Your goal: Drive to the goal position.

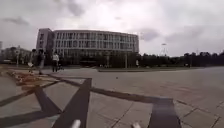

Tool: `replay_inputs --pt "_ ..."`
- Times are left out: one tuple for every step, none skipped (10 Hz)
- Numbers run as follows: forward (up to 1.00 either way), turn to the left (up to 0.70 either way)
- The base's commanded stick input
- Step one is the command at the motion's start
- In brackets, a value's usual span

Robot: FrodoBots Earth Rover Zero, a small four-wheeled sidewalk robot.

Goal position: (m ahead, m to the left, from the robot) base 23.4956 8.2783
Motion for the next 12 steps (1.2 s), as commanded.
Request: replay_inputs --pt "0.70 0.00" --pt "0.70 0.00" --pt "0.70 0.00" --pt "0.70 0.00" --pt "0.70 0.00" --pt "0.70 0.00" --pt "0.70 0.00" --pt "0.70 0.00" --pt "0.70 0.00" --pt "0.70 0.00" --pt "0.70 0.00" --pt "0.70 0.00"
